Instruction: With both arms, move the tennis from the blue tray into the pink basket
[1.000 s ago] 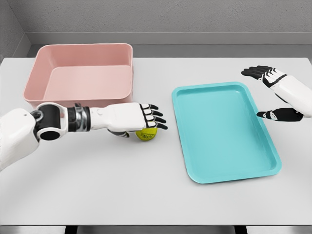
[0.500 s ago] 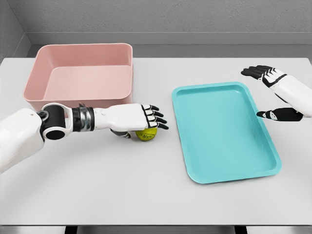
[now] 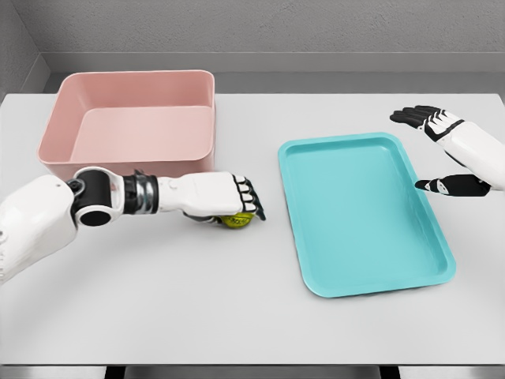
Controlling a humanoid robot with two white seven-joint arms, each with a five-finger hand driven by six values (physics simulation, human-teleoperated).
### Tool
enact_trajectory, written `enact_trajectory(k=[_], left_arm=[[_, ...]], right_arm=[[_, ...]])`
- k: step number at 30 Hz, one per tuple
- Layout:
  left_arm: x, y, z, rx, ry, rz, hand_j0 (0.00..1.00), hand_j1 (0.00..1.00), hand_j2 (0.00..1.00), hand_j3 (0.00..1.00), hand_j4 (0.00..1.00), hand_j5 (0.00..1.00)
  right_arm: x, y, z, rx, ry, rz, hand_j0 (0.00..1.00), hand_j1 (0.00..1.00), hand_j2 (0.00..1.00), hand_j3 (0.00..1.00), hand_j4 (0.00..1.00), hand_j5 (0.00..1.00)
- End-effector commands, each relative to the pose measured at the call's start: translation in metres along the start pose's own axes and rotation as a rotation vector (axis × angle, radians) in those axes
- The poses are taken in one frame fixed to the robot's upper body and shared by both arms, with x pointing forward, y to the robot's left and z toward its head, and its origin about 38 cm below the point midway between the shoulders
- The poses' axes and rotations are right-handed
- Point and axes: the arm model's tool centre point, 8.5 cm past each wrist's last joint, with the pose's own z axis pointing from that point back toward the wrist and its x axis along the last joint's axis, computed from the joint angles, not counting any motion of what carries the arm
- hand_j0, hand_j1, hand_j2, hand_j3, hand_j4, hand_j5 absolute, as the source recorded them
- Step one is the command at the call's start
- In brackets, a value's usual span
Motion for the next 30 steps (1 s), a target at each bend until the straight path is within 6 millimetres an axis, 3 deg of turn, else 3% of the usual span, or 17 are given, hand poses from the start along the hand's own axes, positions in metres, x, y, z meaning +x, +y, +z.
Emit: enact_trajectory(k=[1, 7, 14, 30], left_arm=[[0.001, 0.000, -0.002, -0.011, -0.005, 0.005, 0.67, 0.67, 0.67, 0.67, 0.67, 0.67], [0.003, -0.001, -0.005, -0.021, -0.011, 0.008, 0.56, 0.56, 0.56, 0.56, 0.56, 0.56], [-0.001, 0.004, -0.001, -0.014, -0.003, 0.004, 0.56, 0.56, 0.56, 0.56, 0.56, 0.56], [-0.013, 0.053, 0.030, 0.108, 0.005, 0.024, 0.56, 0.56, 0.56, 0.56, 0.56, 0.56]], right_arm=[[0.000, -0.001, 0.000, -0.005, -0.001, -0.006, 1.00, 1.00, 1.00, 1.00, 1.00, 1.00], [0.001, -0.001, 0.000, -0.006, -0.003, -0.006, 1.00, 1.00, 1.00, 1.00, 1.00, 1.00], [0.000, -0.001, 0.000, -0.007, -0.002, -0.005, 1.00, 1.00, 1.00, 1.00, 1.00, 1.00], [0.000, -0.001, 0.000, -0.007, -0.002, -0.005, 1.00, 1.00, 1.00, 1.00, 1.00, 1.00]])
